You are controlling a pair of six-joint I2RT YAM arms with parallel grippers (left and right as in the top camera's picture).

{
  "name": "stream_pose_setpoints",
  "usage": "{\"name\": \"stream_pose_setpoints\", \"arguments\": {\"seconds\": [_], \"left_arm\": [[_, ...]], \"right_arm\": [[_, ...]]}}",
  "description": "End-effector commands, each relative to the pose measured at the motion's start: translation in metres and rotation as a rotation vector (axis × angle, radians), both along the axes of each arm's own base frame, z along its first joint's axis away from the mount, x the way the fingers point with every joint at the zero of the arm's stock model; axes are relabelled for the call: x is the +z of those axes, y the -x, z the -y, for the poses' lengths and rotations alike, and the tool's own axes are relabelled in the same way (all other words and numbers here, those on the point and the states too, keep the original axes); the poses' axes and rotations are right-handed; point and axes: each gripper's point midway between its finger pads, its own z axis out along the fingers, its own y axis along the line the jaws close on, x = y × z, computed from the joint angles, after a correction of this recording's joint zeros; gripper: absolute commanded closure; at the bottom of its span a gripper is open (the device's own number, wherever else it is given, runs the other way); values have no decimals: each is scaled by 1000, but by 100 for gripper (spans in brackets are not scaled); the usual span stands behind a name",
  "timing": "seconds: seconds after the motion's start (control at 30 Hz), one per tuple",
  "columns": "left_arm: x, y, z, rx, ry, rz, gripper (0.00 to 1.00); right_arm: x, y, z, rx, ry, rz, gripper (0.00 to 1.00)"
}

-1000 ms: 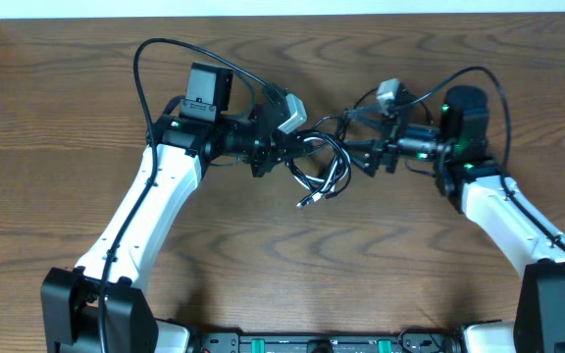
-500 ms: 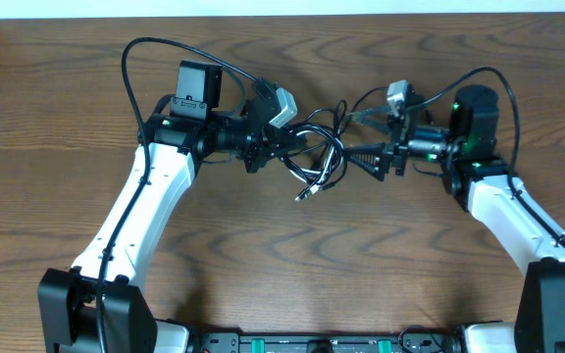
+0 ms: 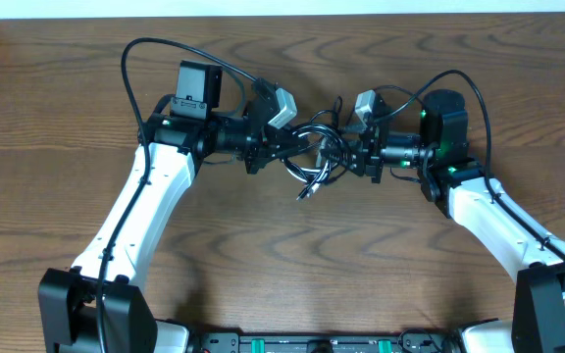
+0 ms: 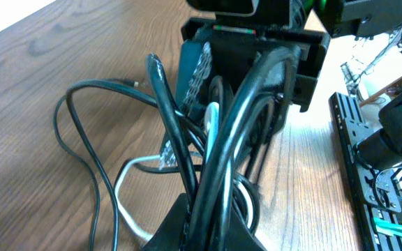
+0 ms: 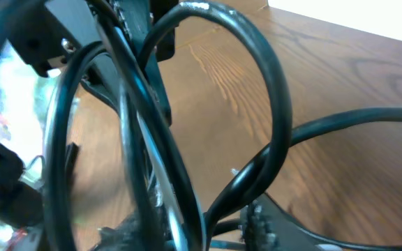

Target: Untangle cables

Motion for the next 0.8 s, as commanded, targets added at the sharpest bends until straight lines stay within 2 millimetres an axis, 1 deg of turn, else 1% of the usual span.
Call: {"name": "stream_pose_setpoints", "arguments": {"seconds": [0.0, 0.1, 0.17, 0.2, 0.3, 0.4, 0.43, 0.5, 0.57, 0.67, 0.7, 0.77], "left_arm": [[-4, -4, -5, 36, -39, -11, 92], [-11, -5, -9, 61, -79, -25, 92], [-11, -5, -9, 61, -79, -25, 92], [-11, -5, -9, 61, -79, -25, 93], [-11, -5, -9, 60, -78, -25, 92], [-11, -5, -8, 57, -74, -24, 92], [-10, -4, -8, 53, -68, -24, 93], [-8, -4, -7, 49, -61, -23, 92], [-6, -3, -6, 40, -48, -22, 92], [5, 2, 0, -4, 18, -13, 92], [7, 2, 1, -10, 27, -8, 93], [7, 2, 1, -10, 27, -9, 92]], "right_arm": [[3, -9, 8, -41, 11, 24, 82], [3, -18, 21, -79, 11, 24, 88], [3, -22, 29, -101, 11, 23, 97], [3, -26, 35, -118, 9, 15, 99], [2, -30, 43, -144, 7, 4, 99], [2, -30, 43, -144, 8, 0, 98], [1, -30, 44, -145, 9, -3, 95], [-1, -29, 43, -143, 11, -18, 79], [-3, -27, 43, -141, 14, -33, 73], [-6, -23, 38, -126, 19, -53, 64], [-6, -20, 33, -112, 19, -53, 57], [-6, -16, 26, -92, 20, -52, 48]]}}
